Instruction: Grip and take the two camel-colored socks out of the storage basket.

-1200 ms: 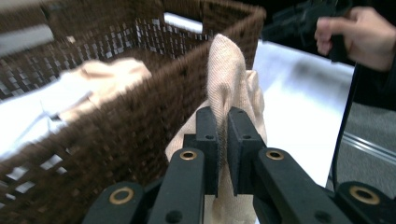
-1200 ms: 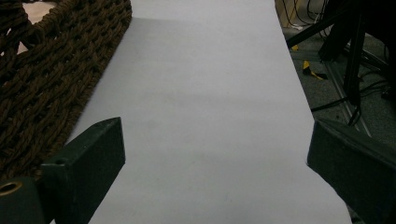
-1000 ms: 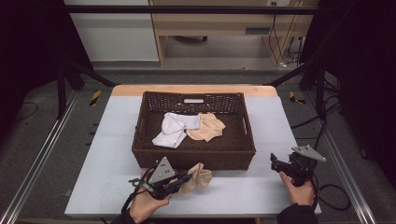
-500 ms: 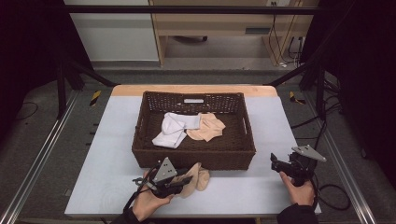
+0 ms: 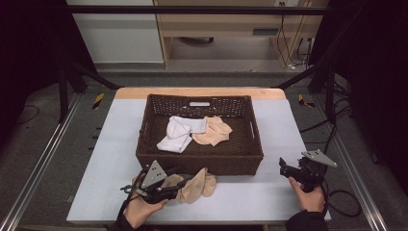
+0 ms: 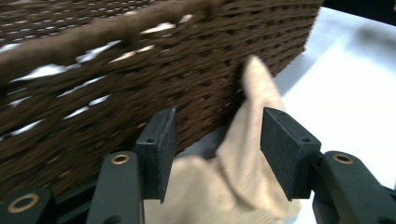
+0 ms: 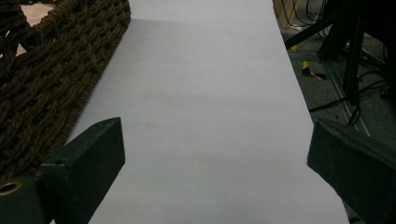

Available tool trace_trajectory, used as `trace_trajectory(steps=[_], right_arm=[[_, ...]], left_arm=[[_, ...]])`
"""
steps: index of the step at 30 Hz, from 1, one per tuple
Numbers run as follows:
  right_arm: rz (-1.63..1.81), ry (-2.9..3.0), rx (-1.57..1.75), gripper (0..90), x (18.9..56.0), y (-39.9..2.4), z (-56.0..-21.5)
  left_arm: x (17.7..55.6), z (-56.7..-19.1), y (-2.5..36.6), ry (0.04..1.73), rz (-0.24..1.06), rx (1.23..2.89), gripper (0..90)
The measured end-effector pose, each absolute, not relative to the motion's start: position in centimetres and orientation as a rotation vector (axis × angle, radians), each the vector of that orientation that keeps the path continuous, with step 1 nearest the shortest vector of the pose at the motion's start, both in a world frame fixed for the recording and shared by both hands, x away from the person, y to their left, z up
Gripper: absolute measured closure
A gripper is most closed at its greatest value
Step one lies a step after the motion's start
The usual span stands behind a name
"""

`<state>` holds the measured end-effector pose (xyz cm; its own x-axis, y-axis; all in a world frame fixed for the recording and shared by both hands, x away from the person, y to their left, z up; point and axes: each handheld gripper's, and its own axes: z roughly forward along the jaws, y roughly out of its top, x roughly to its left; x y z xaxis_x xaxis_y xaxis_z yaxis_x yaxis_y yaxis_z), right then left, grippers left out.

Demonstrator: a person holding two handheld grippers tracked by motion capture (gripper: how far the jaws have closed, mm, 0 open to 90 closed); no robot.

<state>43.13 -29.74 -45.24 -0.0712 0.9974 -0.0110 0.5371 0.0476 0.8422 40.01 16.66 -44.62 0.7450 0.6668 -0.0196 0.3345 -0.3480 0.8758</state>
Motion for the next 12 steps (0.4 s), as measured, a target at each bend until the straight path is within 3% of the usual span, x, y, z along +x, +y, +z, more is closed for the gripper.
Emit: trace_trajectory(steps=[12], right_arm=[[0.907,1.684,1.56,4.5,43.1,-29.8,-45.3]], left_arm=[[39.9,-45.7,21.4,0.891,0.503,1.938,41.0]])
